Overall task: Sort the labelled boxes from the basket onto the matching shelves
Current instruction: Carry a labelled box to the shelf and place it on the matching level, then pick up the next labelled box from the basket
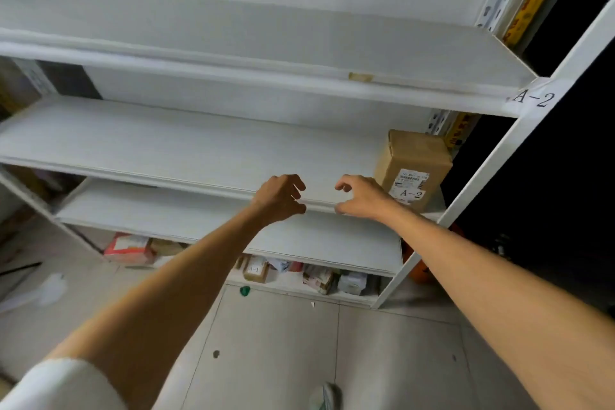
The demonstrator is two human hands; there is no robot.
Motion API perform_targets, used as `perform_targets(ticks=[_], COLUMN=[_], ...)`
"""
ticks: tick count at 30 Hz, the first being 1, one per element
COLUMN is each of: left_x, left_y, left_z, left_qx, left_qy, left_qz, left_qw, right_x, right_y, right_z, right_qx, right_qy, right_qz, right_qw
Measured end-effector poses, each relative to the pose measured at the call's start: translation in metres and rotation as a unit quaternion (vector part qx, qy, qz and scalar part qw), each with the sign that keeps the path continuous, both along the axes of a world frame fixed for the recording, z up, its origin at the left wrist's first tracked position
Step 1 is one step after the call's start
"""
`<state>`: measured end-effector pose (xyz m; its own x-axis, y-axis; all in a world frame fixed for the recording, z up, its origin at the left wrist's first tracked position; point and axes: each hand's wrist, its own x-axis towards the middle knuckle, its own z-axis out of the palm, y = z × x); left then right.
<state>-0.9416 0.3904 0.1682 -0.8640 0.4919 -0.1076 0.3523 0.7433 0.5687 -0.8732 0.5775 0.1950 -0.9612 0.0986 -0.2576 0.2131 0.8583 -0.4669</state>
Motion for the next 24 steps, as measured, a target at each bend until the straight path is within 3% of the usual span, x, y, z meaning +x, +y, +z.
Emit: perform_targets(ticks=[12, 17, 24], left_x=[0.095, 0.152, 0.256], left_y=[-0.237, -0.318, -0.413], left_z=[0.033, 0.036, 0.037], left_qx=[-0.086, -0.105, -0.083], left_qy=[0.011, -0.018, -0.054], left_qz=[0.229, 0.327, 0.499], left_qw=[0.969, 0.939, 0.861], right_x=[0.000, 0.007, 0.027], right_y=[-0.229, -0.318, -0.442], right_z=[0.036, 0.041, 0.035], right_qx=[0.020, 0.055, 0.070], right_qy=[0.032, 0.031, 0.026], right_qz=[0.290, 0.424, 0.590], right_qw=[0.956, 0.904, 0.804])
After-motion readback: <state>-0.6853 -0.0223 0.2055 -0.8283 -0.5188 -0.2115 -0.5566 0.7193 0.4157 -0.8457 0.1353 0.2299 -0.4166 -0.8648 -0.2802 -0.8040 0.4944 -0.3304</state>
